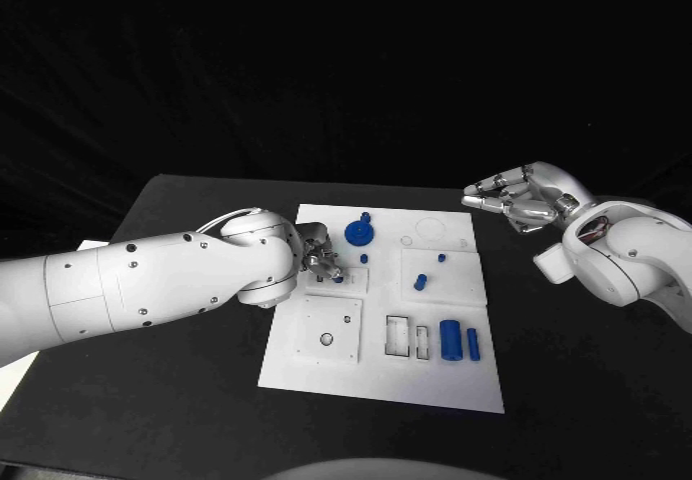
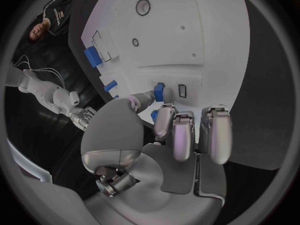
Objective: Assemble the parts on the task board
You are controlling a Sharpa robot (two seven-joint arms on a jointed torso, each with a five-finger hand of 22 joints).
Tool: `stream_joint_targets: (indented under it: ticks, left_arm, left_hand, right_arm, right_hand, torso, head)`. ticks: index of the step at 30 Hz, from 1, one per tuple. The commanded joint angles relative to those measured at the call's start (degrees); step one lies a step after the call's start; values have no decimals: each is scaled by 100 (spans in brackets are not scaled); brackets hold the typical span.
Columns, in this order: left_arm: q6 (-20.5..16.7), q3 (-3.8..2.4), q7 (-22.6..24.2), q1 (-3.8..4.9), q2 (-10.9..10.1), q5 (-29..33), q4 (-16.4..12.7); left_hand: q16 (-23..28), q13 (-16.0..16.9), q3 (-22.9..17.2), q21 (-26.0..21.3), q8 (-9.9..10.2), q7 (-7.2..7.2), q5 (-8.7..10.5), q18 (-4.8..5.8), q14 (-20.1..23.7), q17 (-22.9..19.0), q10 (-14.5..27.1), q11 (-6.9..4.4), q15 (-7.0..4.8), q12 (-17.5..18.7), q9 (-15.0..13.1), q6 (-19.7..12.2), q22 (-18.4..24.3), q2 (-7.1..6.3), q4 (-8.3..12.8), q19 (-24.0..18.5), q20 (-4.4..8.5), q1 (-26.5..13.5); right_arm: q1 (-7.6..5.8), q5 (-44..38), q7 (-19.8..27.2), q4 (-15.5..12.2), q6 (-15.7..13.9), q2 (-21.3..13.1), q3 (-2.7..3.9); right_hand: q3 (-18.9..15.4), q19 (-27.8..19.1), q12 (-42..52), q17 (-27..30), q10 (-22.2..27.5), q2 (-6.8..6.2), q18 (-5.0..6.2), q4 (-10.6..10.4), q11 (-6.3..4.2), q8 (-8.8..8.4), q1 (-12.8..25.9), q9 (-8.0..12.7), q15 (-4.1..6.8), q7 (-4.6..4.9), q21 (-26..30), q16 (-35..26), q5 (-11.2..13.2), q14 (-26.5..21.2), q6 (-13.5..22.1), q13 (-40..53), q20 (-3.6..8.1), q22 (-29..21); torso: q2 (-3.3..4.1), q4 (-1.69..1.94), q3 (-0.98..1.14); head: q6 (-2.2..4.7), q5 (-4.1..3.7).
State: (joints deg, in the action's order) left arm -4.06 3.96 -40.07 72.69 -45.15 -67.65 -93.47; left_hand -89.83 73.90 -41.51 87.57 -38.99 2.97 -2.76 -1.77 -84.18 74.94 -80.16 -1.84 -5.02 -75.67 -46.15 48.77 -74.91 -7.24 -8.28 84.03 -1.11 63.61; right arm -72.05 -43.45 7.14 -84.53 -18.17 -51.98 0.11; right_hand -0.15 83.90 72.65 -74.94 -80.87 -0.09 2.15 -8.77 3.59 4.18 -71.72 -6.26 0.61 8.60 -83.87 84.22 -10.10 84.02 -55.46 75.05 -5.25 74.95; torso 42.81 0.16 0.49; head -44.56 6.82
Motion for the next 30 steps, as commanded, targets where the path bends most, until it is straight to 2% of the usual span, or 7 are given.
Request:
stream_joint_targets:
  ticks: [1,12,19,22,30]
  left_arm:
    - [231,7,-239,-9,15,57,-2]
    - [250,7,-251,-10,23,110,3]
    - [257,7,-247,-9,49,168,39]
    - [248,7,-248,-9,68,189,67]
    - [269,7,-247,-8,140,251,163]
  left_hand:
    - [-17,5,-640,35,-17,-88,-20,98,-582,1506,-42,-17,-36,-26,-5,43,-1135,36,625,474,27,-19]
    - [-17,2,-632,31,-17,-94,-20,97,-582,1506,-44,-20,-38,-23,-3,46,-1128,9,640,472,29,-32]
    - [-17,23,-568,30,-30,-117,-18,96,-582,1506,-70,-33,-49,-45,5,99,-1128,-63,647,472,37,-107]
    - [-17,27,-477,35,-38,-136,-17,99,-582,1506,-80,-45,-59,-50,15,148,-1138,-102,613,476,44,-190]
    - [-17,22,-249,44,-50,-191,-18,102,-582,1506,-85,-86,-93,-45,52,290,-1157,-205,518,482,73,-404]
  right_arm:
    - [5,0,6,2,70,4,1]
    - [6,-1,7,0,73,4,1]
    - [7,-2,7,0,73,3,1]
    - [7,-3,4,-6,66,-3,1]
    - [6,-4,5,5,77,-4,1]
  right_hand:
    - [-30,-18,-14,-535,55,16,66,5,4,-16,-28,-9,17,0,24,-36,-38,381,22,293,6,192]
    - [-30,-18,-14,-535,55,16,66,5,4,-16,-28,-9,17,0,24,-36,-38,381,22,293,6,192]
    - [-30,-18,-14,-535,55,16,66,5,4,-16,-28,-9,17,0,24,-36,-38,381,22,293,6,192]
    - [-30,-18,-14,-535,55,16,66,5,4,-16,-28,-9,17,0,24,-36,-38,381,22,293,6,192]
    - [-50,-23,-23,-526,61,24,68,-5,4,-15,-23,-11,16,1,31,-44,-44,379,23,286,5,179]
  torso:
    - [-1,3,0]
    - [-3,-2,0]
    - [-3,-2,2]
    - [0,4,2]
    - [0,-8,3]
  head:
    - [-10,5]
    - [-34,12]
    - [-50,18]
    - [-57,23]
    - [-78,28]
